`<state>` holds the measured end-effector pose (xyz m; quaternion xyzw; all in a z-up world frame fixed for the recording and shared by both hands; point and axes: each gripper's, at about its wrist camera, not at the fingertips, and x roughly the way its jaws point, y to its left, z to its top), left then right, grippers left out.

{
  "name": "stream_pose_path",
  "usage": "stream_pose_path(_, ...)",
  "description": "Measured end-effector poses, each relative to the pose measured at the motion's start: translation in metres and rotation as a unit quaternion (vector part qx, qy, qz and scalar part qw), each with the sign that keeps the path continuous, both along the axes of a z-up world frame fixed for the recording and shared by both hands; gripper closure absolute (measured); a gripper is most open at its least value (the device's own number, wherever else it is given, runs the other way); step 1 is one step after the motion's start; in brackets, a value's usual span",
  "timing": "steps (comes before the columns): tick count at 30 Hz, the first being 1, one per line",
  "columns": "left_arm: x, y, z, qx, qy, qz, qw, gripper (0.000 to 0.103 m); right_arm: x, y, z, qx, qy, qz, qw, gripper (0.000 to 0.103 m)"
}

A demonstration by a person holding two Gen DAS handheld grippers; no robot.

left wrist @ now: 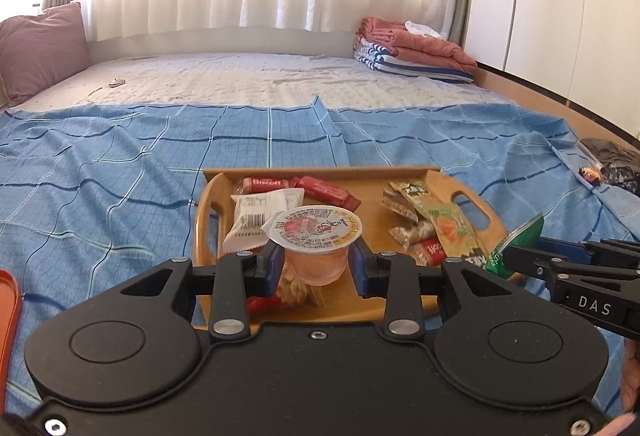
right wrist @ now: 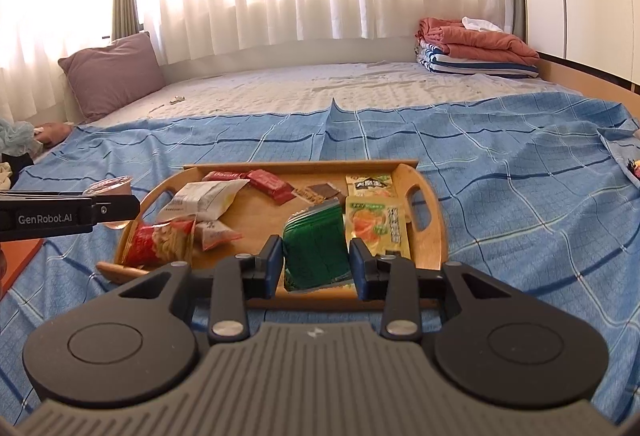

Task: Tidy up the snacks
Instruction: 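Carry the jelly cup and pea bag onto the tray and open both tools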

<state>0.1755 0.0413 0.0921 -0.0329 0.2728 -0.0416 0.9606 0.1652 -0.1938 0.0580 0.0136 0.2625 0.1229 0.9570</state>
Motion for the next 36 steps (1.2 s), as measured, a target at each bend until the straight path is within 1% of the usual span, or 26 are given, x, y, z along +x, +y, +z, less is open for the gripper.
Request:
stream_pose_path(4,0.02,-0.001,0.001,-0.001,0.002,-0.001,1.0,0.07,0.019,0.001,0.001,-0.007,0.005,0.004,1.0,0.063)
stream_pose_path(11,0.049,-0.006,-0.007,-0.006,0.024,-0.004,0.9997,0.07,0.045,0.006,0.001,-0.005,0.021,0.015,1.0,0.063)
stream_pose_path(16,0.077,-0.005,-0.011,-0.015,0.046,0.001,0.9988,0.07,0.071,0.009,0.009,0.011,0.035,0.019,0.999,0.063)
stream_pose_path(21,0.102,-0.007,-0.012,-0.012,0.048,-0.002,0.9988,0.07,0.102,0.014,0.021,0.019,0.046,0.018,0.999,0.063)
stream_pose_path(27,0.136,-0.007,-0.017,-0.036,0.068,-0.002,0.997,0.07,0.145,0.022,0.027,0.021,0.063,0.005,0.998,0.063)
stream_pose_path(31,0.156,-0.01,-0.028,-0.04,0.085,0.002,0.9956,0.07,0.175,0.031,0.021,0.011,0.074,-0.002,0.997,0.063)
stream_pose_path(33,0.163,-0.012,-0.036,-0.038,0.098,0.003,0.9944,0.07,0.187,0.035,0.014,0.008,0.082,-0.006,0.997,0.063)
stream_pose_path(36,0.171,-0.015,-0.046,-0.035,0.107,0.0,0.9936,0.07,0.201,0.04,0.003,0.007,0.092,-0.014,0.996,0.063)
